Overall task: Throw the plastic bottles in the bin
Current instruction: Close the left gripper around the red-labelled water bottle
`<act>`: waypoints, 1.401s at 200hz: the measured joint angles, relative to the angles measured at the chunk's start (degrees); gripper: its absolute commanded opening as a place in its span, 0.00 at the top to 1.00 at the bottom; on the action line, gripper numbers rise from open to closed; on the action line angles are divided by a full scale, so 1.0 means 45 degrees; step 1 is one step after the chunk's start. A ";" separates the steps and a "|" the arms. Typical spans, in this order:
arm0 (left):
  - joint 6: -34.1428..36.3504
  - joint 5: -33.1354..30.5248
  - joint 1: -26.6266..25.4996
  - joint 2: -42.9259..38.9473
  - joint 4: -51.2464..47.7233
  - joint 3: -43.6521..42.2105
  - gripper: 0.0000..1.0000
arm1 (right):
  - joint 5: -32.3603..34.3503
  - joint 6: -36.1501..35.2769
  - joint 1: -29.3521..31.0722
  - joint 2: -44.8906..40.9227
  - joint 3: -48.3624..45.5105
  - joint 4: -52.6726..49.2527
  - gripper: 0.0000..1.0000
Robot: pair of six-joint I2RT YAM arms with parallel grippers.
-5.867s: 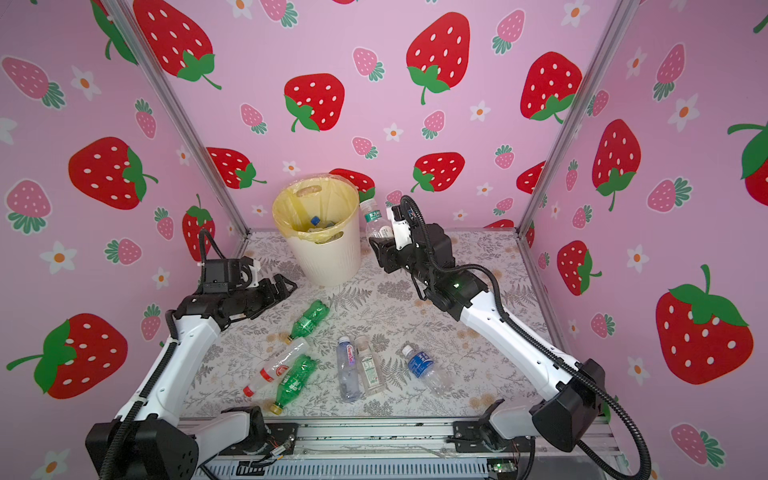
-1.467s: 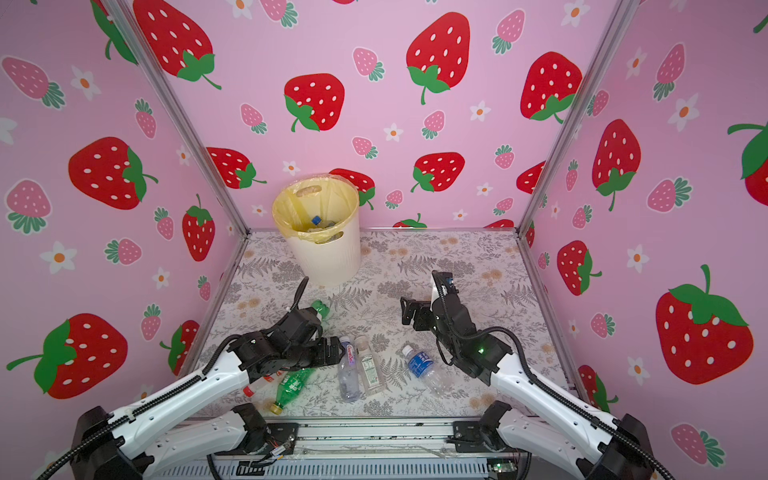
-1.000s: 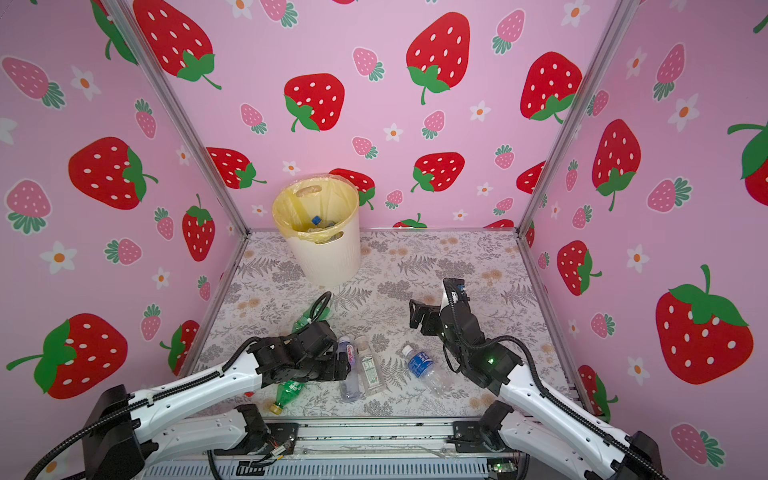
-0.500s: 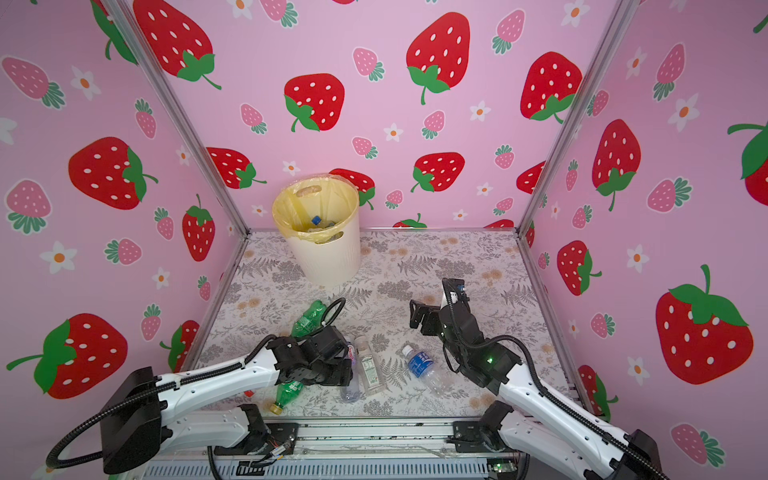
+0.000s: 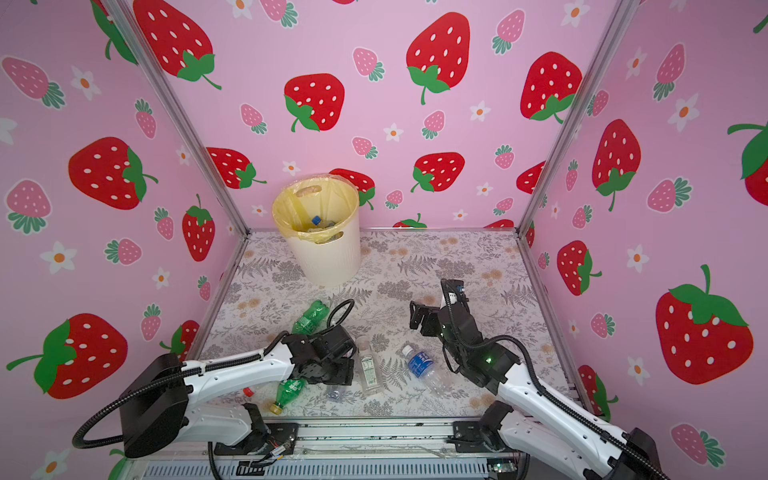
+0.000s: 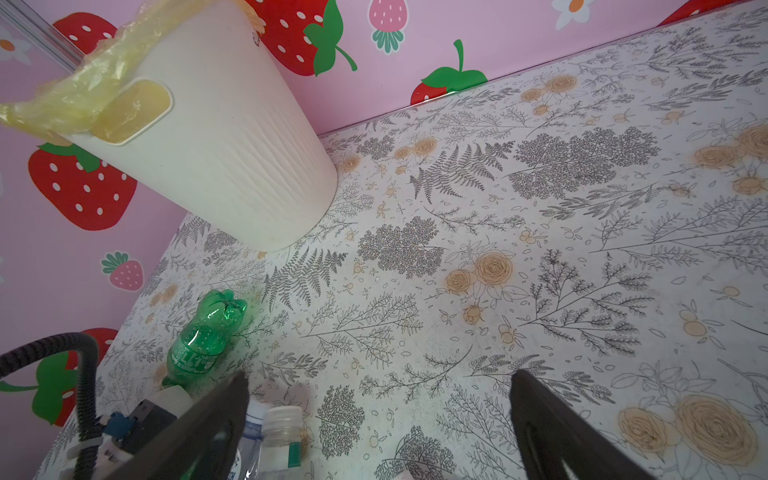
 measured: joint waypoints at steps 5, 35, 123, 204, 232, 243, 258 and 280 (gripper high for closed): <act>0.0024 -0.0019 0.0000 0.0000 -0.0005 0.0000 0.27 | 0.0015 0.0005 0.0000 -0.0005 -0.0024 0.0005 0.01; 0.0044 -0.0155 0.0000 -0.0015 0.0000 -0.0005 0.29 | 0.0058 0.0029 0.0000 -0.0010 -0.0131 -0.0015 0.01; 0.0078 -0.0393 0.0000 -0.0005 0.0175 -0.0121 0.41 | 0.0063 0.0029 0.0000 -0.0010 -0.0131 -0.0049 0.01; 0.0291 -0.0563 0.0000 -0.0165 0.0301 -0.0121 0.51 | 0.0063 0.0039 0.0000 -0.0010 -0.0131 -0.0189 0.01; 0.0495 -0.0860 0.0000 -0.0782 -0.0039 -0.0005 0.51 | 0.0063 0.0039 0.0000 -0.0010 -0.0126 -0.0194 0.01; 0.0588 -0.0981 0.0005 -0.1049 -0.0136 0.0112 0.51 | 0.0063 0.0044 0.0000 -0.0005 -0.0126 -0.0194 0.01; 0.0636 -0.1093 0.0005 -0.1394 -0.0238 0.0296 0.51 | 0.0058 0.0053 0.0000 0.0019 -0.0121 -0.0194 0.01; 0.0763 -0.1229 0.0005 -0.1923 -0.0306 0.0495 0.51 | 0.0053 0.0083 0.0000 0.0146 -0.0121 -0.0189 0.01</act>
